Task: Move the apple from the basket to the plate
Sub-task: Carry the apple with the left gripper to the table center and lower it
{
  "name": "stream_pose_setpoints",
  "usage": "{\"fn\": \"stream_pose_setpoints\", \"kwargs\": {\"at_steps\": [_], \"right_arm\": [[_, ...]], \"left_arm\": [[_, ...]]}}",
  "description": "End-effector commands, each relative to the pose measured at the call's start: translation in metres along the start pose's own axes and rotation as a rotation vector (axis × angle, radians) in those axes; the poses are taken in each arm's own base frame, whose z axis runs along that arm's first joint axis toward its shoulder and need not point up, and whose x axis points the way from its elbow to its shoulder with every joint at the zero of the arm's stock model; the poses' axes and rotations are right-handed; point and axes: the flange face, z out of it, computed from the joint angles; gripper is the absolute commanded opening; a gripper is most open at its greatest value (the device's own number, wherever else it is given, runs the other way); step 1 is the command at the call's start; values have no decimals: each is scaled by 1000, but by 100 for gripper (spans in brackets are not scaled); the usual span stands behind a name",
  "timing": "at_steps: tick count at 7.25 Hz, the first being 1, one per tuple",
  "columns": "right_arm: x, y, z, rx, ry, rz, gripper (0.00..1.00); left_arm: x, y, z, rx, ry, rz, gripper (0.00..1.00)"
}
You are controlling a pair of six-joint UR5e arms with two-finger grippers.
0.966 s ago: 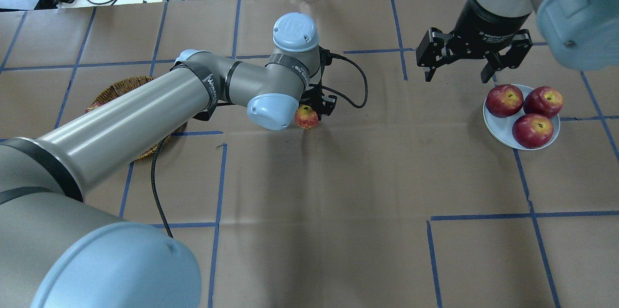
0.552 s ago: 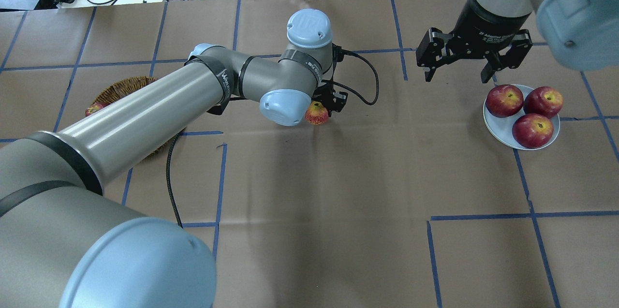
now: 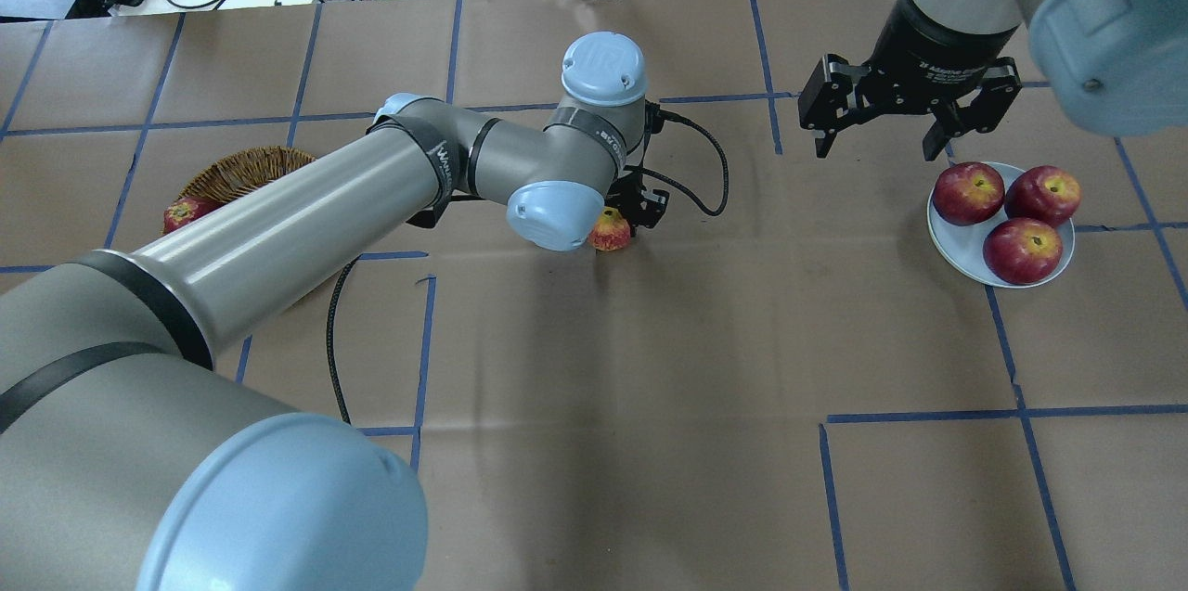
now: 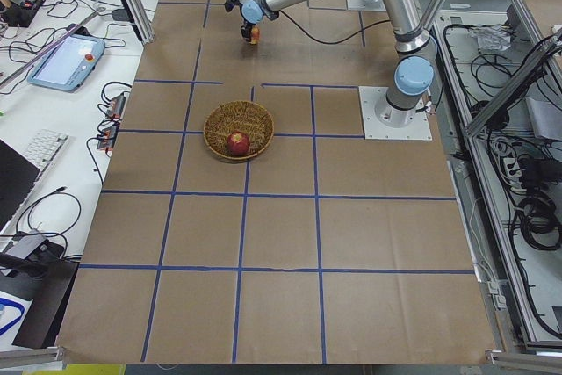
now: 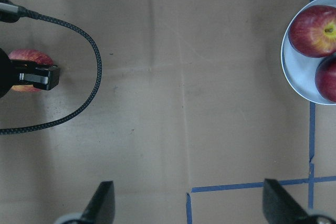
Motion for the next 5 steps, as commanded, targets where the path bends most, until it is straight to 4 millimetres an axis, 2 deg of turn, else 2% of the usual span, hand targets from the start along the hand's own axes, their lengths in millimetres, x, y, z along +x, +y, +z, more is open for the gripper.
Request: {"fn": "stream_pose_setpoints", "kwargs": {"at_steps": [1, 2, 3, 4, 5], "right_arm": [[0, 0, 0, 0, 0, 0, 100], [0, 0, 0, 0, 0, 0, 100], [0, 0, 0, 0, 0, 0, 100], [0, 0, 0, 0, 0, -2, 100], [0, 0, 0, 0, 0, 0, 100]], "left_arm": [[3, 1, 1, -2, 0, -3, 98], [2, 0, -22, -15, -3, -8, 98], [-6, 4, -57, -29, -3, -15, 98], [-16, 14, -107, -25, -2, -20, 98], [-41, 27, -159, -27, -3, -55, 99]]}}
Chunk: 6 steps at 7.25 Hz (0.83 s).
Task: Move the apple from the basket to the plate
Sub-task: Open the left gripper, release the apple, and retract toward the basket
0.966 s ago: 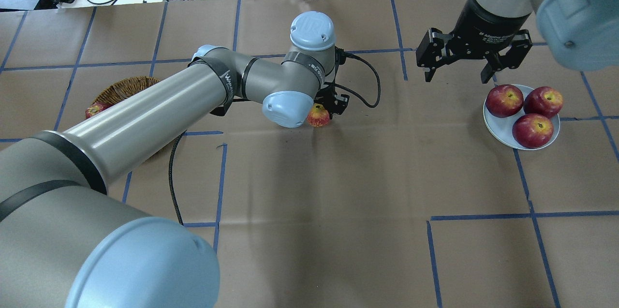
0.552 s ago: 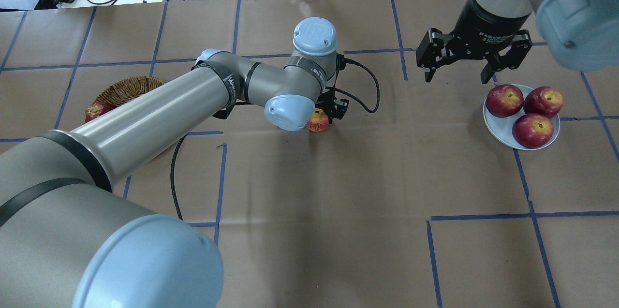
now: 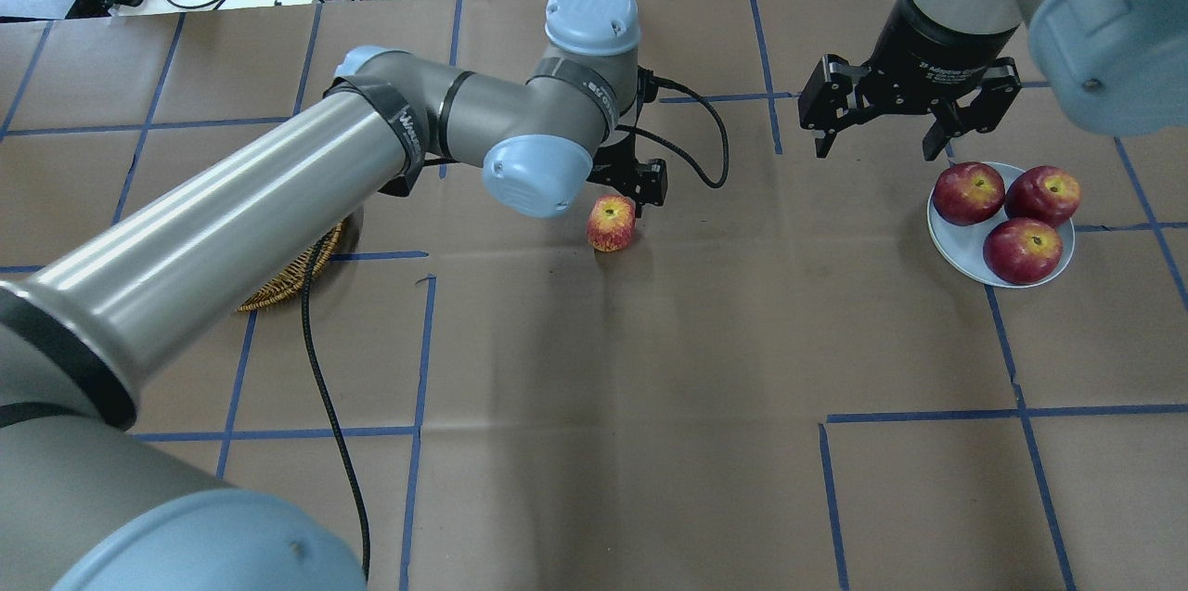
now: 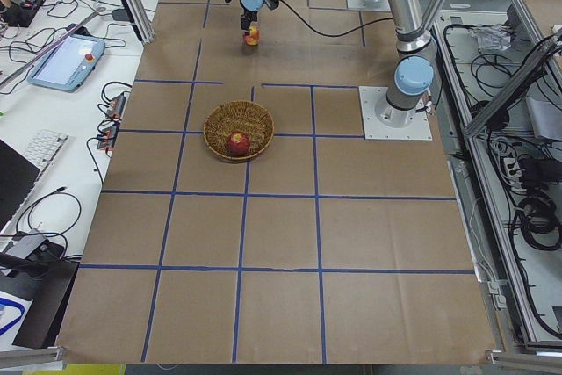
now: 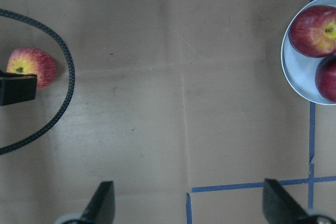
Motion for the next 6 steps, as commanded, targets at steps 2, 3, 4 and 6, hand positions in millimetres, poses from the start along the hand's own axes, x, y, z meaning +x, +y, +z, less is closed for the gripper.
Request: {"fn": "stream_pose_setpoints", "kwargs": {"at_steps": [2, 3, 4, 6], "right_arm": [[0, 0, -1, 1, 0, -1, 100], [0, 0, -1, 1, 0, 1, 100], [0, 0, -1, 1, 0, 1, 100], [0, 0, 0, 0, 0, 1, 100]], "left_arm": [[-74, 69, -144, 5, 9, -37, 99], [-95, 97, -176, -19, 4, -67, 99], [-123, 116, -196, -43, 6, -79, 99], [-166, 150, -233, -28, 7, -49, 99]]}}
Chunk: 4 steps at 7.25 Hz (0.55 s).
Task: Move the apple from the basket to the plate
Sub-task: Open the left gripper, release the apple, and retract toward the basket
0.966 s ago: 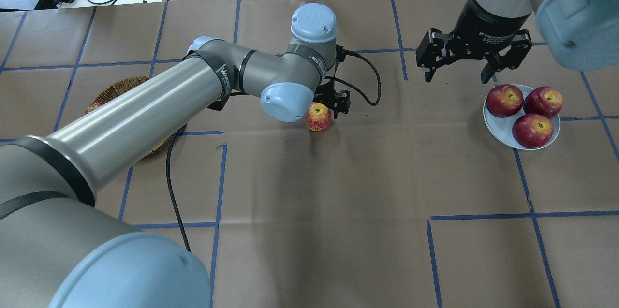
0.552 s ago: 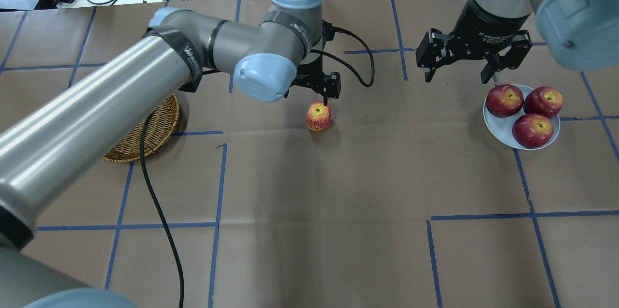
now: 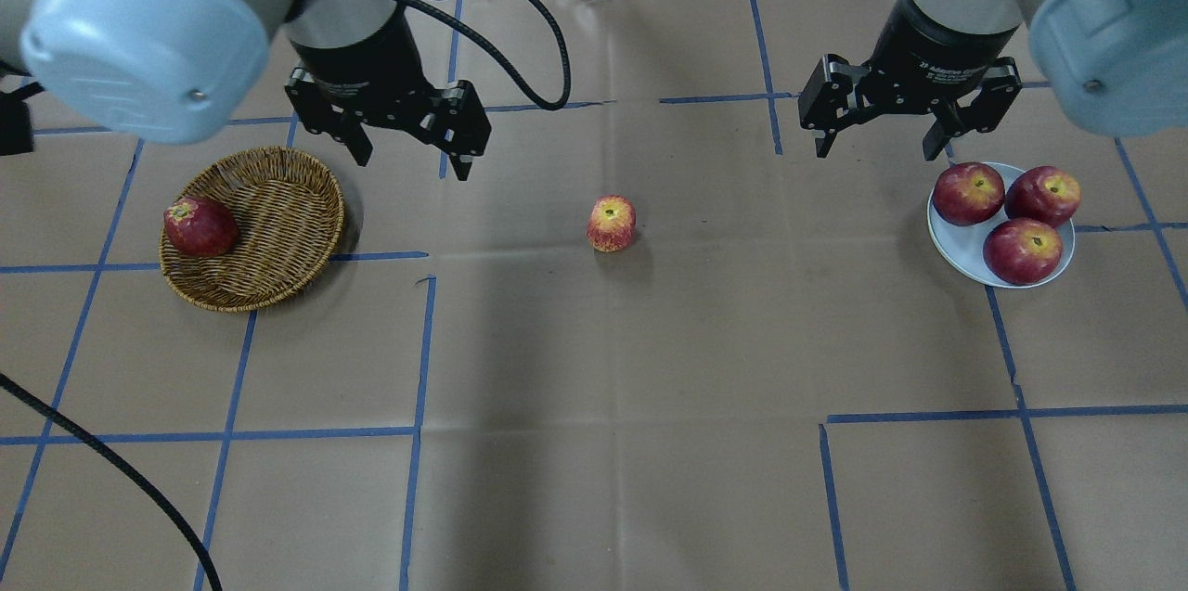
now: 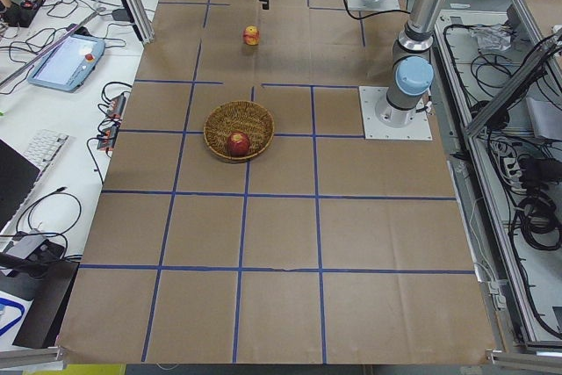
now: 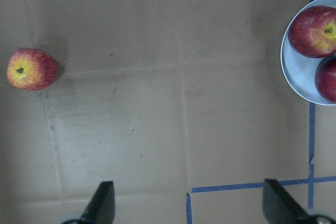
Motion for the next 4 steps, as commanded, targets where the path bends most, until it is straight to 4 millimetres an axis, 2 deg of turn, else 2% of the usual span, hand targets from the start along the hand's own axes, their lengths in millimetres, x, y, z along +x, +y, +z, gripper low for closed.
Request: {"fn": "stream_pose_setpoints", "kwargs": {"at_steps": [1, 3, 4], "right_arm": [[0, 0, 0, -1, -1, 0, 100], [-1, 1, -3, 5, 1, 0, 100], [-9, 2, -2, 8, -5, 3, 100]], "left_arm": [[-34, 33, -34, 21, -2, -3, 99], [-32, 43, -44, 34, 5, -11, 99], [-34, 45, -42, 14, 1, -8, 99]]}}
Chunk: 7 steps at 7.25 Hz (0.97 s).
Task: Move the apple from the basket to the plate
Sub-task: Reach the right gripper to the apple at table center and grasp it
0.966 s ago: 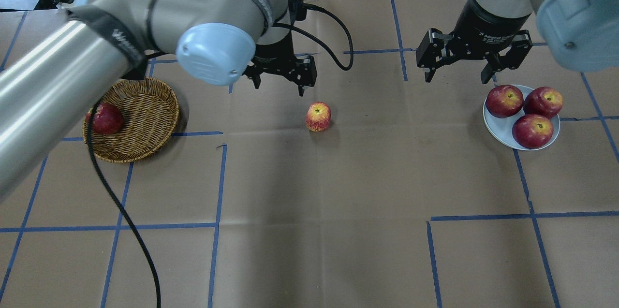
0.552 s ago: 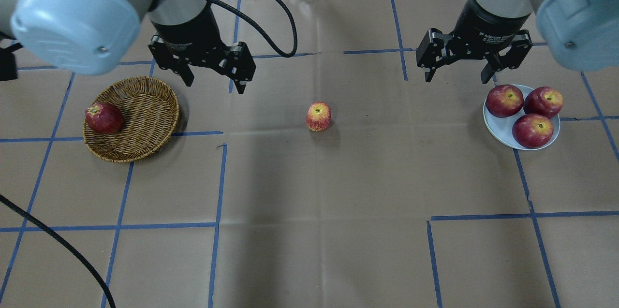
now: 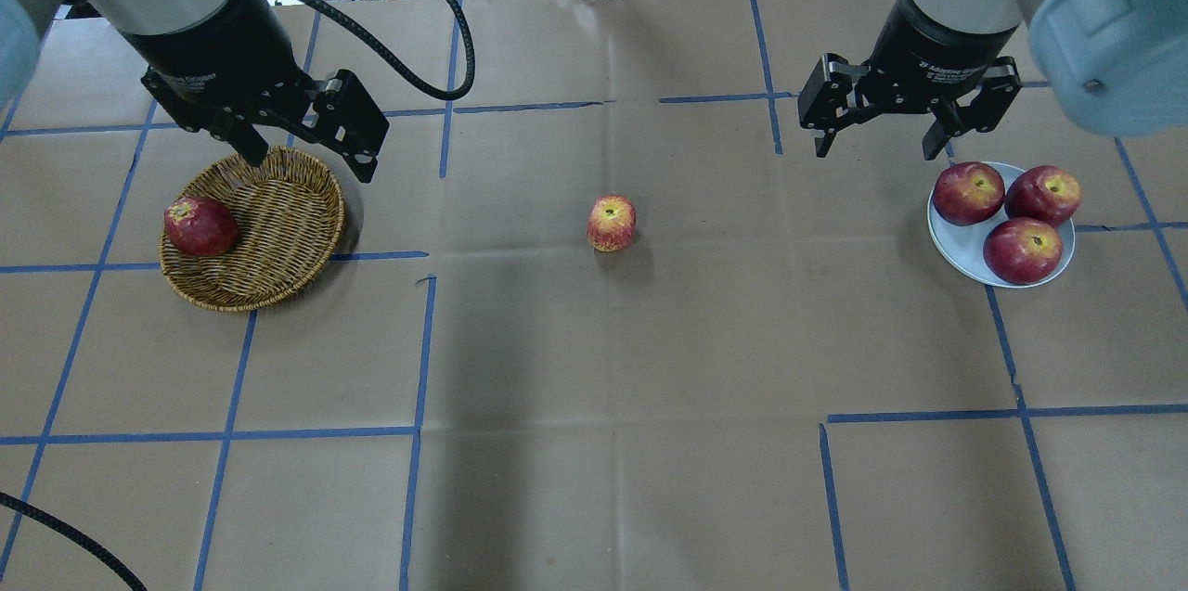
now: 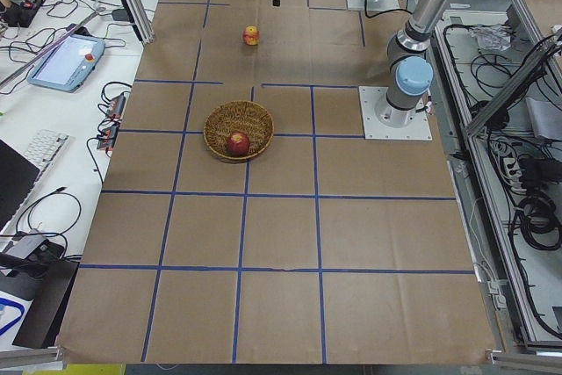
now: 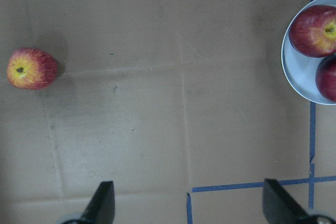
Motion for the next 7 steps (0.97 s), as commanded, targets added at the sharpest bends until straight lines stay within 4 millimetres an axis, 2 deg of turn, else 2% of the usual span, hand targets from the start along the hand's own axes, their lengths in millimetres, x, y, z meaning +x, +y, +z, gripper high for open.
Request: {"fn": "stream_pose_setpoints", "kwargs": {"at_steps": [1, 2, 4, 5, 6, 7], "right_arm": [[-20, -7, 9, 19, -3, -4, 100], [-58, -12, 28, 29, -7, -4, 100], [-159, -23, 85, 61, -26, -1, 100], [-198, -27, 115, 65, -30, -23, 100], [-227, -28, 152, 69, -35, -2, 100], [-237, -34, 184, 64, -32, 11, 100]], "left_arm": [[-2, 4, 0, -18, -1, -2, 99], [-2, 4, 0, -19, -3, 0, 99], [-3, 1, 2, -17, -1, 0, 99], [-3, 2, 2, -15, 0, 0, 99], [-3, 2, 2, -15, 0, 1, 99], [-3, 2, 2, -17, 0, 3, 99]]}}
